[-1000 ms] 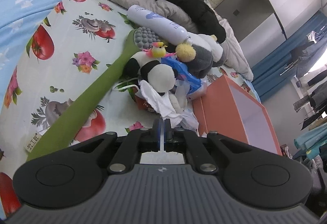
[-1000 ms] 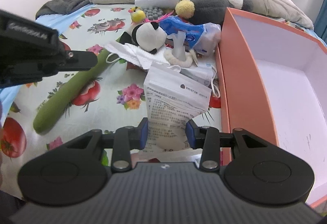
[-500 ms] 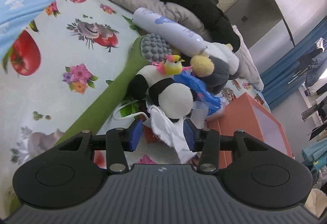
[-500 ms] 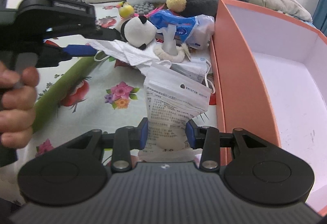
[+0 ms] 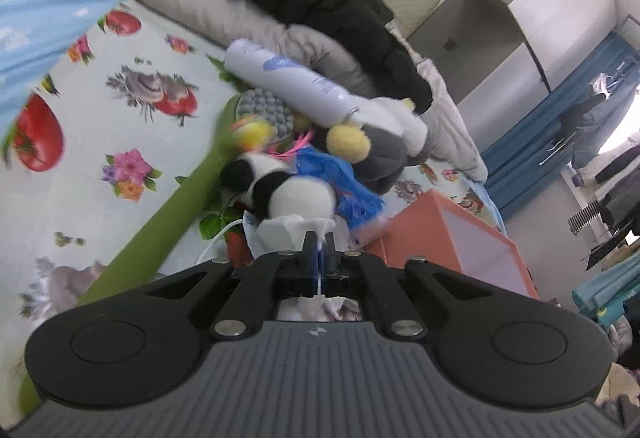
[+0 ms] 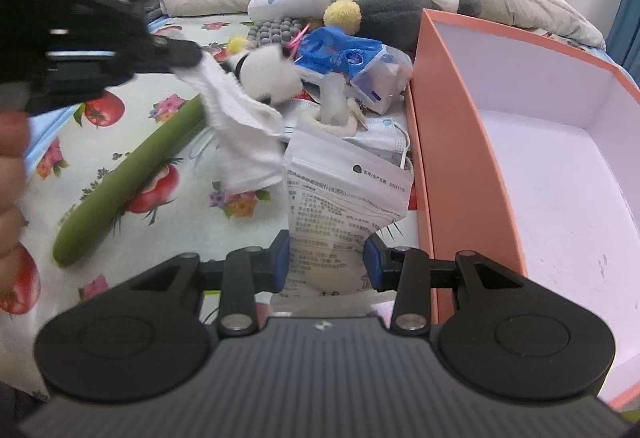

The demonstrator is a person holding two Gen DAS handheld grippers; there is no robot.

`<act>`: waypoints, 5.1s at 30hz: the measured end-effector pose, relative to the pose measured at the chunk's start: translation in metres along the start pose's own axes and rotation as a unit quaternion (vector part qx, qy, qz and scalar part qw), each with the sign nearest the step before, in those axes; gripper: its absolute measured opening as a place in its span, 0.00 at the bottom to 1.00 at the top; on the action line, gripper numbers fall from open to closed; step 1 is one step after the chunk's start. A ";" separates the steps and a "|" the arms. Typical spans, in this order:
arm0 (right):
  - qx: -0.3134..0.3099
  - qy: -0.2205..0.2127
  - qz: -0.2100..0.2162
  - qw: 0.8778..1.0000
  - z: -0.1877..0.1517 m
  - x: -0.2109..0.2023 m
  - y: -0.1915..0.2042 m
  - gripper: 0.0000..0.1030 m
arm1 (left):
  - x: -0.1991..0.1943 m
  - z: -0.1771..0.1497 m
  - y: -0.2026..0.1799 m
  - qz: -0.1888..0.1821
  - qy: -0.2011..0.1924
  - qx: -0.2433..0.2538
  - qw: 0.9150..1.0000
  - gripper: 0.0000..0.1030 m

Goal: Organize soft objects
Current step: 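Lift the white cloth with the left tool while the right tool lifts the clear bag, then carry the white cloth and clear bag with both tools over the orange box, then open the left tool over the box while the right tool releases the clear bag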

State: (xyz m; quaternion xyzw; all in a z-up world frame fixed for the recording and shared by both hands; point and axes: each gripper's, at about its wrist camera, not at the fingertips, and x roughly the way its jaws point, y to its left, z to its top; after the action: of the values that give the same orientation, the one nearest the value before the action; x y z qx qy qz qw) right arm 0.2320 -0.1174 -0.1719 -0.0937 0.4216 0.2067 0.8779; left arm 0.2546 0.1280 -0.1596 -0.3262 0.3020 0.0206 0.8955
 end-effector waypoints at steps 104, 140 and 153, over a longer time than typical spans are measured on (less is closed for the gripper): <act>0.035 -0.117 0.031 0.992 -0.015 -0.198 -0.010 0.36 | -0.205 -0.097 -0.119 0.082 0.004 0.176 0.981 0.11; 0.173 -0.075 -0.044 0.981 -0.004 -0.163 -0.186 0.36 | -0.028 -0.093 -0.263 -0.027 0.144 0.251 0.957 0.11; 0.207 -0.017 -0.048 0.977 0.003 -0.074 -0.250 0.38 | 0.105 -0.100 -0.284 -0.019 0.214 0.273 0.938 0.11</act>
State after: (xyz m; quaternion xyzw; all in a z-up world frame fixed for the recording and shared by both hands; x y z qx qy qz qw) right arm 0.3031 -0.3620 -0.1151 0.0737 0.4350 0.0735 0.8944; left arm 0.3540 -0.1715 -0.1159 -0.0718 0.4744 -0.1502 0.8644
